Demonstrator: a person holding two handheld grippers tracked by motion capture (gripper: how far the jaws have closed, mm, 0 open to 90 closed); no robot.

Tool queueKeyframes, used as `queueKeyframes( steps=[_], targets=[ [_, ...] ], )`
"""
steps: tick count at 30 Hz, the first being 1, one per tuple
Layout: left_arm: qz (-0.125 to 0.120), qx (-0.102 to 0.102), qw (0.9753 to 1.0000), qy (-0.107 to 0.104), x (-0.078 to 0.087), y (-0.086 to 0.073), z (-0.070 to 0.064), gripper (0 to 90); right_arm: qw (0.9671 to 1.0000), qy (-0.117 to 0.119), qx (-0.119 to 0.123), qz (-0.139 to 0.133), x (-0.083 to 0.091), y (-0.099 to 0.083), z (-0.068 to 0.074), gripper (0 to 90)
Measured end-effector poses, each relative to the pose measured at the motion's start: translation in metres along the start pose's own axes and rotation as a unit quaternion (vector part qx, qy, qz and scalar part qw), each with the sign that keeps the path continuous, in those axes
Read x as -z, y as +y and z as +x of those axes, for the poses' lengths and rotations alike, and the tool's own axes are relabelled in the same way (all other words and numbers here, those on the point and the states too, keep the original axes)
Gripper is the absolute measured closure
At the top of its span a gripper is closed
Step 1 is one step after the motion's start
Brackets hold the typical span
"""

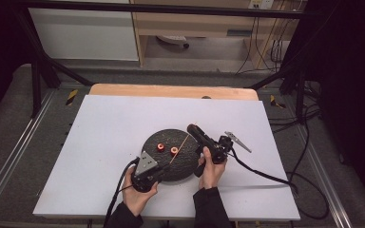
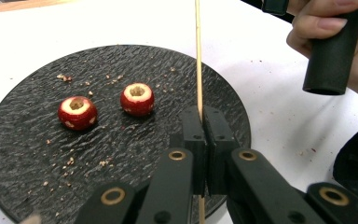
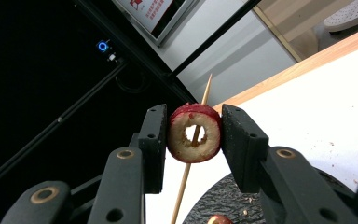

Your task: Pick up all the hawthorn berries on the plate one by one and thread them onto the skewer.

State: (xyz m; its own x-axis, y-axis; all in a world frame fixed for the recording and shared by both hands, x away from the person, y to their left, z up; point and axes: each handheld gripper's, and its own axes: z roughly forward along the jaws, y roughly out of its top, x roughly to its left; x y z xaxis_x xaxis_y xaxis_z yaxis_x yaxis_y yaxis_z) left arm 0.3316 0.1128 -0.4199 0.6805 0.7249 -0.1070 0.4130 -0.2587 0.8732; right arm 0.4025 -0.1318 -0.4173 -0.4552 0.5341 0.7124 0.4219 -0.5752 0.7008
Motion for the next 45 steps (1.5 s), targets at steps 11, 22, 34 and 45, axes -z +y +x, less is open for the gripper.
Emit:
queueKeyframes(
  steps=[11, 22, 34, 45],
  targets=[
    [0.009, 0.003, 0.9999, -0.004, -0.007, 0.008, 0.001, 88.2, 0.9996, 0.004, 0.015, 0.023, 0.003, -0.007, 0.0, 62.5],
    [0.014, -0.001, 0.9999, -0.007, -0.015, 0.019, 0.0, 88.2, 0.9987, 0.007, 0.027, 0.044, 0.008, -0.013, 0.002, 62.4],
    [0.018, -0.004, 0.9998, -0.011, -0.023, 0.028, -0.001, 88.2, 0.9972, 0.01, 0.038, 0.063, 0.014, -0.024, 0.004, 62.3],
    [0.022, -0.008, 0.9996, -0.014, -0.029, 0.033, -0.001, 88.2, 0.9953, 0.011, 0.051, 0.082, 0.019, -0.034, 0.004, 62.3]
  ],
)
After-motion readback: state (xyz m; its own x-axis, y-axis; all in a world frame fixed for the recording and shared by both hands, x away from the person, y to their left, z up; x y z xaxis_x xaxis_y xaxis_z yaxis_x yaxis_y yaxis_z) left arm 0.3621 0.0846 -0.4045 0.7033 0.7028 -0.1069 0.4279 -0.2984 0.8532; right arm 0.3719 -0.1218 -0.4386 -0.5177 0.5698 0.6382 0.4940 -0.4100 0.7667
